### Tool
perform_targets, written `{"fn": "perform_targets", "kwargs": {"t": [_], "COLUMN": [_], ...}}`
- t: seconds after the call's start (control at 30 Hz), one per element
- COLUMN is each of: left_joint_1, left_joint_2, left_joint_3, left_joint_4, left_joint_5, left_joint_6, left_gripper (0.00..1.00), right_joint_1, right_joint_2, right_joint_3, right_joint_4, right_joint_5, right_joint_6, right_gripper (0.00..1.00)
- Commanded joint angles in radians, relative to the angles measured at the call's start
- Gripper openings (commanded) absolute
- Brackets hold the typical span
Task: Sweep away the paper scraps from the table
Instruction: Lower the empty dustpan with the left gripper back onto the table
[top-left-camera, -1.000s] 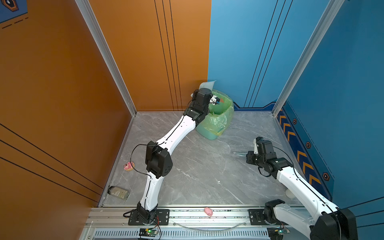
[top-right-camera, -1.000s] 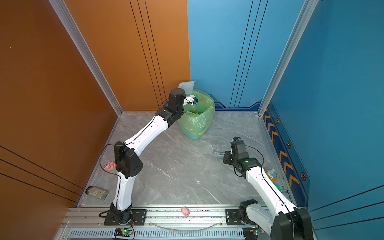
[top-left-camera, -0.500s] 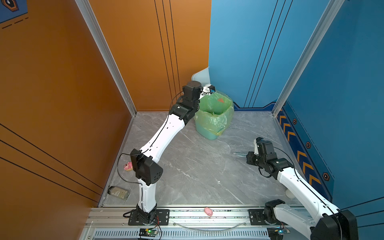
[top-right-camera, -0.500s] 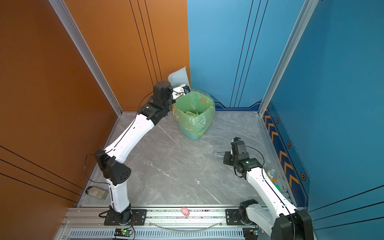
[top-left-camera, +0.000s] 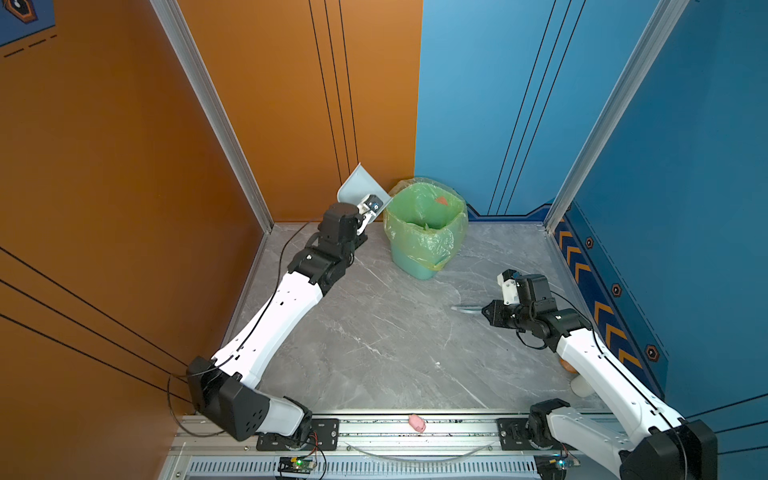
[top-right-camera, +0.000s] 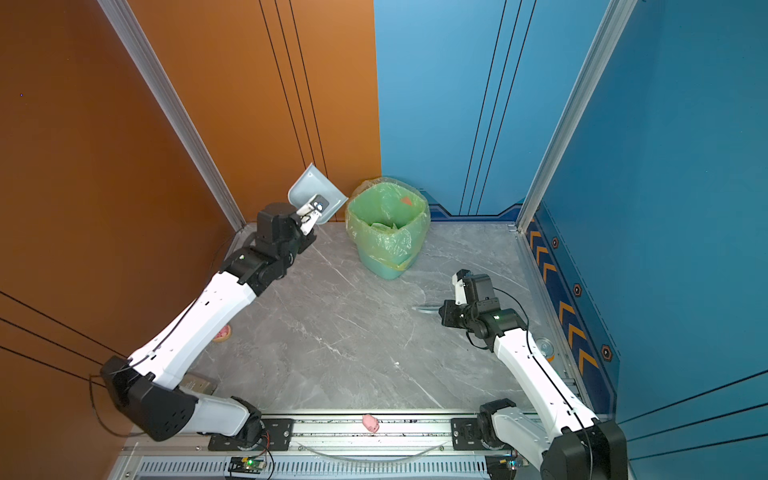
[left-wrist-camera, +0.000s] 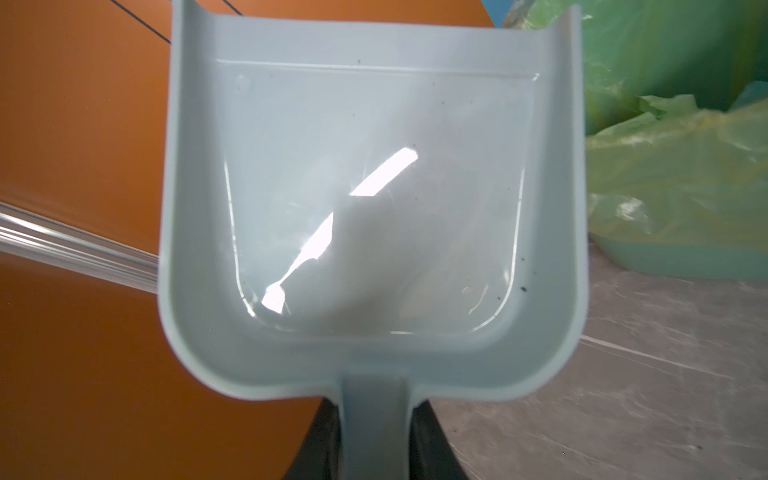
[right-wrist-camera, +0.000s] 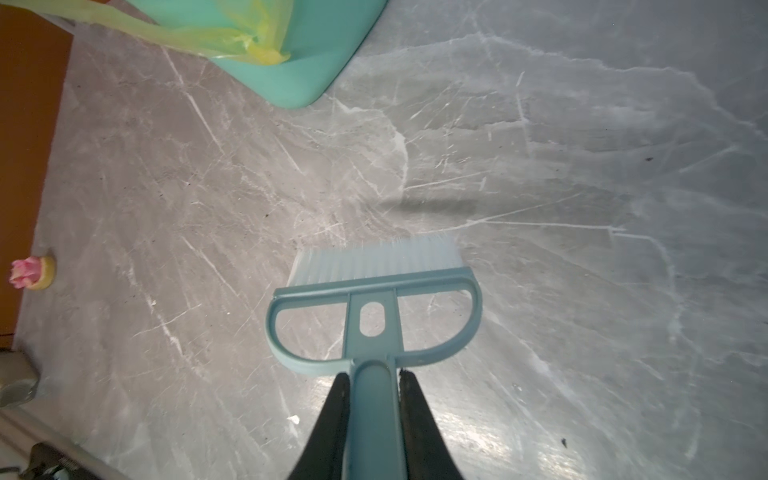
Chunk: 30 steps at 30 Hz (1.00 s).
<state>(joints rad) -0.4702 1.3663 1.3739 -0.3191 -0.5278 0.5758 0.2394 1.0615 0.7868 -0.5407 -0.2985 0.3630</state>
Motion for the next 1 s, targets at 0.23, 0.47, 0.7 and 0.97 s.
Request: {"fn": "perform_targets", "kwargs": {"t": [0.23, 0.47, 0.7, 0.97], "left_joint_1": [-0.018, -0.104, -0.18, -0.245], "left_joint_2": [-0.244, -0.248, -0.153, -0.001], "left_joint_3": [-0.45, -0.605, -0.662, -0.634], "left_joint_4": [-0.013, 0.044, 0.175, 0.239], "left_joint_5": [0.188, 0.186, 0.22, 0.232], "left_joint_6": [-0.33, -0.385, -0.437, -0.464], "left_gripper": [0.0, 0.0, 0.0, 0.0], "right_joint_1": [0.009, 0.01, 0.012, 0.011], "right_joint_2": [0.061, 0.114, 0.168, 0.195], "right_joint_3": [0.04, 0.064, 0.071, 0.081], "right_joint_4": [-0.024, -0.037, -0.064, -0.077], "right_joint_5": [-0.159, -0.244, -0.289, -0.311], "right_joint_6": [-0.007, -0.018, -0.029, -0.037], "right_gripper": [0.0, 0.0, 0.0, 0.0]}}
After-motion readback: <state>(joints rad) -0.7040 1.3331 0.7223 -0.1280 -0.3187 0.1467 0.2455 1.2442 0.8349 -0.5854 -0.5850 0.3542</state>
